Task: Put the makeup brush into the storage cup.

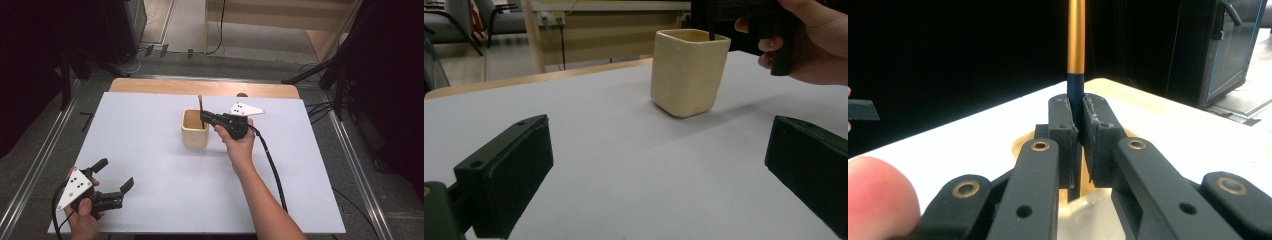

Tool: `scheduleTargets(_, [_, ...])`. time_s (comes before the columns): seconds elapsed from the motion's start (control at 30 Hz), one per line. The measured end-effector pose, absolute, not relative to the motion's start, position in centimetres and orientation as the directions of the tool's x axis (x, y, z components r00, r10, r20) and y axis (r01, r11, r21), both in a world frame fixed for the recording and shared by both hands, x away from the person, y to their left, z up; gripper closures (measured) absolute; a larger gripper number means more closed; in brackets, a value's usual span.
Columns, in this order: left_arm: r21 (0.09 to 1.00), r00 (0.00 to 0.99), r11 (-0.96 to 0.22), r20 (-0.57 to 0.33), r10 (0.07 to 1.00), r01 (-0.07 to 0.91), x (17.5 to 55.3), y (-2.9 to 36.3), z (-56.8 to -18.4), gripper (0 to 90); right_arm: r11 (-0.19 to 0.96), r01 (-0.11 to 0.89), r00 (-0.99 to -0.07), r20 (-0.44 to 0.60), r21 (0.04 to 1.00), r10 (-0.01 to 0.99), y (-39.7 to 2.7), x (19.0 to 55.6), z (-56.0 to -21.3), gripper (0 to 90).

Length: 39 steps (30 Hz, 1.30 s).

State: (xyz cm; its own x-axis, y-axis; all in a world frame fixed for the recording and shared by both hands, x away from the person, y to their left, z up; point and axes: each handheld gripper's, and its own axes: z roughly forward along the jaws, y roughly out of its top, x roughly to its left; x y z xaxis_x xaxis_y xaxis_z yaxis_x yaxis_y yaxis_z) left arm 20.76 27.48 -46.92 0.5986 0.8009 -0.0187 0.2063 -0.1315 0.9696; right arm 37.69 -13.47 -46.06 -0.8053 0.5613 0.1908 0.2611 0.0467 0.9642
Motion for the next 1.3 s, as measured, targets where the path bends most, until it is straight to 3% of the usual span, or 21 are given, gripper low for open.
scheduleTargets(0.47, [0.969, 0.599, -0.132, -0.02, 0.8, 0.209, 20.8, 27.5, -46.9, 0.0, 0.082, 0.27, -0.798, 0.175, 0.96, 0.576, -13.2, 37.5, -46.7, 83.3])
scheduleTargets(0.5, [0.969, 0.6, -0.135, -0.018, 0.8, 0.209, 20.8, 27.5, -46.9, 0.0, 0.076, 0.273, -0.795, 0.18, 0.959, 0.58, -13.3, 37.4, -46.6, 74.0])
scheduleTargets(0.7, [0.969, 0.6, -0.134, -0.019, 0.799, 0.209, 20.8, 27.5, -47.0, 0.0, 0.064, 0.286, -0.789, 0.197, 0.956, 0.582, -13.6, 36.9, -45.8, 56.7])
scheduleTargets(0.73, [0.969, 0.601, -0.135, -0.019, 0.799, 0.209, 20.8, 27.5, -47.0, 0.0, 0.063, 0.283, -0.783, 0.193, 0.957, 0.592, -13.8, 36.6, -45.5, 48.0])
scheduleTargets(1.3, [0.97, 0.611, -0.138, -0.014, 0.791, 0.2, 20.8, 27.3, -47.0, 0.0, 0.034, 0.281, -0.735, 0.192, 0.959, 0.651, -17.3, 34.1, -44.3, 3.1])
